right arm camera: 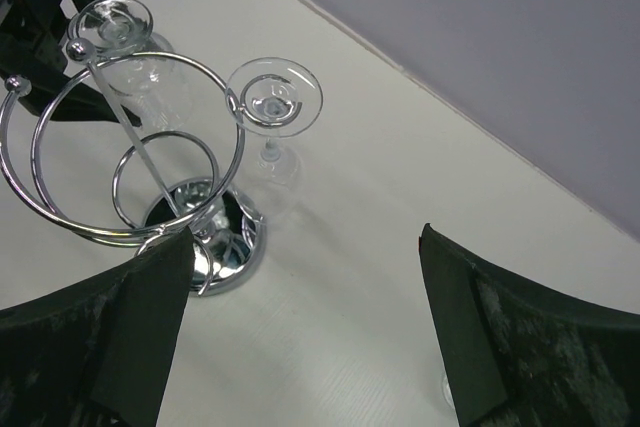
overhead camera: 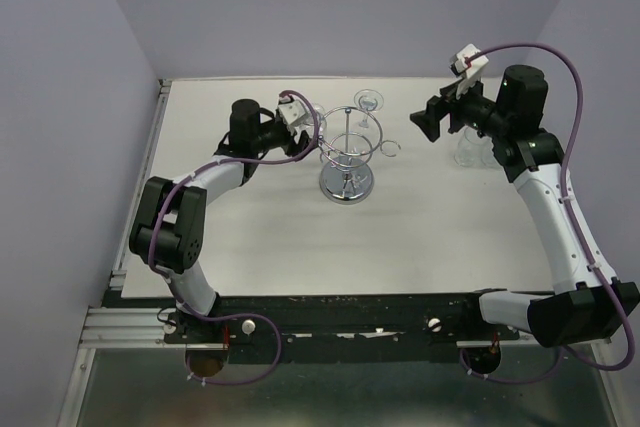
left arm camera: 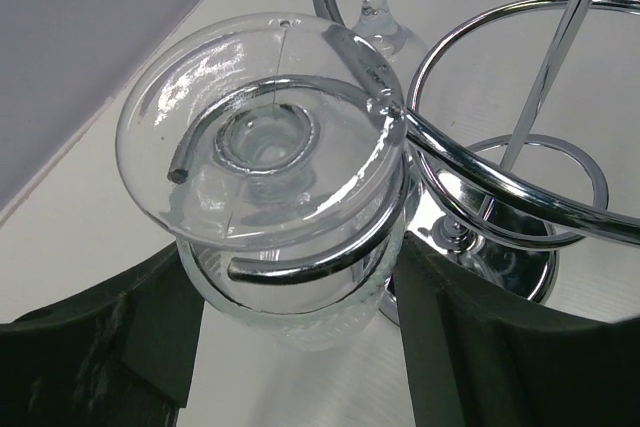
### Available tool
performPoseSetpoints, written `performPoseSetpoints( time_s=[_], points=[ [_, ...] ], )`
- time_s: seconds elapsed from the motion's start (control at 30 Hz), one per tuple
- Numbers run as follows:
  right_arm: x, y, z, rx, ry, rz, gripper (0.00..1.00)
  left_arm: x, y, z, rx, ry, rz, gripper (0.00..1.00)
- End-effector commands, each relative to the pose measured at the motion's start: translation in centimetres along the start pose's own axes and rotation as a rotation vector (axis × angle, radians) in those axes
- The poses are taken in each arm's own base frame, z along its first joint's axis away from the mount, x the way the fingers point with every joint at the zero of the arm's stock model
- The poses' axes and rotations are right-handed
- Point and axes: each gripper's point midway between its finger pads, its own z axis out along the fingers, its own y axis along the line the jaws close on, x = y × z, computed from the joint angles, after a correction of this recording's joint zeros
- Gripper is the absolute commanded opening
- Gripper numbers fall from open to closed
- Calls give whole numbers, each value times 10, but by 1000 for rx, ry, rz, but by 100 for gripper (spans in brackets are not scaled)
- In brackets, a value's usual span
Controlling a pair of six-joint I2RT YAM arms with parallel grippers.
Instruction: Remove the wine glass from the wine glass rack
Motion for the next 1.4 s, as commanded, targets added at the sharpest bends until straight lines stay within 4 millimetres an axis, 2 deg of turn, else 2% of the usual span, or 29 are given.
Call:
performPoseSetpoints(
  time_s=[0.0,0.1,0.4,0.5,0.57,0.63,0.87,1.37],
  points=[
    [2,1,1,15,-5,3,100,-17,-2,5,49,-45,40,68],
    [4,0,0,22,-2,5,100,-20,-5,6,71,-38,24,57],
    [9,3,-2,26,0,4,100,-29,-10,1,88,-36,10,39],
    [10,2,-2,29,0,2,100,-33,-12,0,111,-33,-1,14],
    [11,2,-1,31,0,2,100,-34,-13,0,118,-33,-19,4],
    [12,2,-1,30,1,3,100,-38,-12,0,110,-49,-22,0],
    [14,3,-2,33,-6,6,100,-50,-1,-5,36,-61,9,0],
    [19,7,-2,26,-13,19,100,-44,5,-24,-32,-30,36,0]
  ],
)
